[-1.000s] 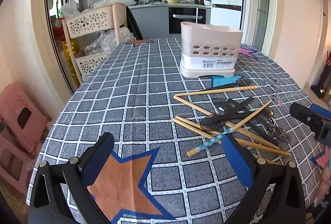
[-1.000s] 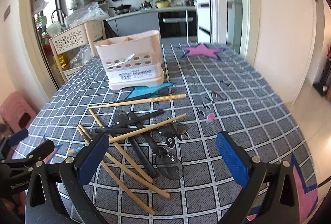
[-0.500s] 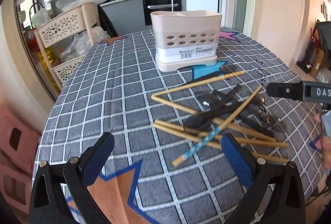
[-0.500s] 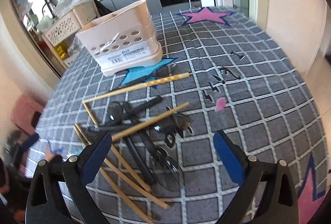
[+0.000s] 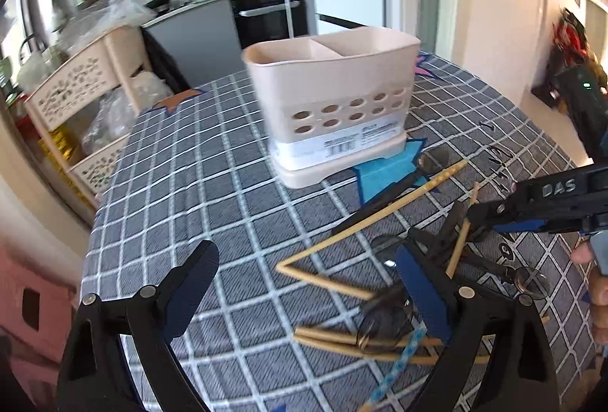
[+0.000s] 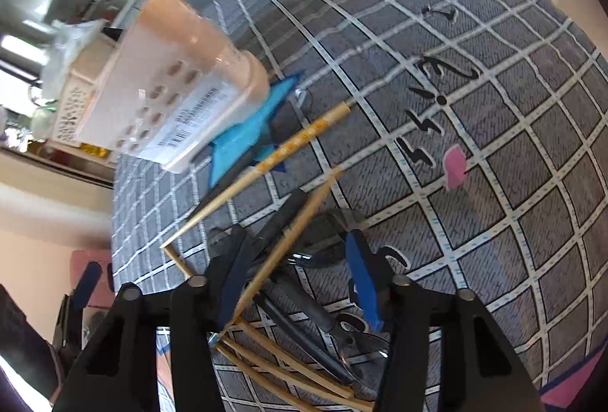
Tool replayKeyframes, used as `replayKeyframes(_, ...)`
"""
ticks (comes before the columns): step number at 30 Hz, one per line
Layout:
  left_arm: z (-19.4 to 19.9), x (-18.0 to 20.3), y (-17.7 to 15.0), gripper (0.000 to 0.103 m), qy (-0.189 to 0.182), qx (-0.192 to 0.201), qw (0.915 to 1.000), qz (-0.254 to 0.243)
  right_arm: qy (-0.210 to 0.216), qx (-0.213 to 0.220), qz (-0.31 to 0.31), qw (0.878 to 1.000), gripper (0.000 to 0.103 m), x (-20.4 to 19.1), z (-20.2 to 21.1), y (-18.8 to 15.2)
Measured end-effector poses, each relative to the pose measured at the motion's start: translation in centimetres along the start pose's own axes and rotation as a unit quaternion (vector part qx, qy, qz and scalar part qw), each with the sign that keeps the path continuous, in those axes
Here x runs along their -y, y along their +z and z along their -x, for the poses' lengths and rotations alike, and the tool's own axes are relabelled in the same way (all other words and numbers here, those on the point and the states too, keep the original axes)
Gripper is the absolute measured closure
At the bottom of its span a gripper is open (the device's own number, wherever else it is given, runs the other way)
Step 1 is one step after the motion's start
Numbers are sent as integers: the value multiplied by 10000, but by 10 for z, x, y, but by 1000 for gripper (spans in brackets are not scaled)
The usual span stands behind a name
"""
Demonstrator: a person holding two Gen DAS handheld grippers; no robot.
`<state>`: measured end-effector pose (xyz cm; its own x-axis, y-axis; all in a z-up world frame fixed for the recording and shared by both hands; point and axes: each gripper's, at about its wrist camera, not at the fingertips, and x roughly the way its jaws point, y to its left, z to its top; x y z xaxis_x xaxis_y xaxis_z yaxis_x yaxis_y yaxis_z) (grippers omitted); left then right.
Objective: Organize utensils
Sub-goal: 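Grasp a wooden chopstick with the right tool while the left tool grasps another chopstick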
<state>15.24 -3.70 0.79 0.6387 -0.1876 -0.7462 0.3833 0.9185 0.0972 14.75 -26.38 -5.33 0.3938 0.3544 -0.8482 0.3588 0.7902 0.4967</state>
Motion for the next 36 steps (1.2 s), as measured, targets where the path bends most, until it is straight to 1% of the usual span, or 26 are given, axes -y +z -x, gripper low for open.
replayKeyframes(1, -5, 2, 3, 0, -65, -43, 9999, -98, -100, 49, -28, 9999, 53, -2, 0, 1)
replayKeyframes(5, -23, 8, 14, 0, -126, -117, 9989, -428, -340, -80, -106, 9993, 53, -11, -6, 10)
replayKeyframes(7, -32, 5, 17, 0, -147, -189, 9989, -403, -559, -113, -12, 9984, 53, -17, -9, 14)
replayKeyframes(9, -40, 0, 19, 0, -278, -285, 9988, -287, -844, -115, 259, 9960, 54, -27, -13, 17)
replayKeyframes(10, -43, -1, 19, 0, -303, -317, 9987, -267, -932, -120, 353, 9949, 56, -31, -15, 17)
replayKeyframes(11, -47, -3, 19, 0, -315, -360, 9985, -274, -987, -120, 456, 9940, 68, -33, -16, 17)
replayKeyframes(13, -58, -4, 19, 0, -338, -487, 9976, -356, -895, -167, 631, 9938, 71, -35, -17, 16)
replayKeyframes(15, -67, -4, 19, 0, -433, -624, 9964, -381, -912, -171, 892, 9917, 78, -37, -15, 14)
replayKeyframes(16, -73, -4, 19, 4, -521, -777, 9949, -375, -896, -143, 1067, 9901, 88, -37, -12, 12)
replayKeyframes(17, -78, -5, 19, 4, -614, -917, 9933, -348, -864, -159, 1177, 9892, 96, -36, -10, 11)
replayKeyframes(18, -83, -6, 18, 7, -693, -1002, 9921, -309, -812, -218, 1207, 9891, 97, -32, -9, 11)
replayKeyframes(19, -86, -5, 17, 16, -743, -1055, 9912, -290, -725, -283, 1196, 9898, 97, -26, -8, 11)
replayKeyframes(20, -87, -4, 15, 18, -815, -1101, 9902, -278, -678, -318, 1193, 9900, 97, -22, -7, 11)
replayKeyframes(21, -86, -5, 15, 24, -877, -1058, 9902, -252, -654, -351, 1209, 9899, 97, -16, -6, 11)
replayKeyframes(22, -85, -3, 15, 34, -914, -1061, 9897, -279, -630, -391, 1245, 9894, 97, -11, -5, 10)
replayKeyframes(23, -84, -2, 14, 39, -943, -1074, 9892, -320, -594, -454, 1285, 9889, 97, -8, -7, 13)
replayKeyframes(24, -82, 1, 12, 48, -988, -1085, 9884, -384, -577, -550, 1340, 9878, 97, -6, -7, 12)
replayKeyframes(25, -78, 4, 9, 52, -997, -1082, 9881, -448, -547, -615, 1425, 9864, 97, -4, -7, 11)
replayKeyframes(27, -70, 8, 0, 58, -998, -1065, 9880, -507, -615, -672, 1488, 9847, 97, -5, -5, 5)
replayKeyframes(28, -66, 9, -4, 59, -1001, -1036, 9882, -529, -654, -713, 1487, 9841, 96, -6, -4, 4)
replayKeyframes(30, -54, 14, -16, 59, -951, -1026, 9885, -575, -680, -750, 1532, 9830, 87, -9, -5, 2)
replayKeyframes(32, -44, 14, -24, 59, -856, -1032, 9895, -533, -850, -801, 1679, 9789, 73, -15, -4, -3)
replayKeyframes(34, -33, 10, -23, 59, -770, -940, 9917, -424, -1000, -866, 1785, 9750, 70, -19, -7, -7)
replayKeyframes(36, -21, 5, -19, 59, -654, -723, 9949, -262, -1077, -941, 1784, 9735, 70, -18, -7, -11)
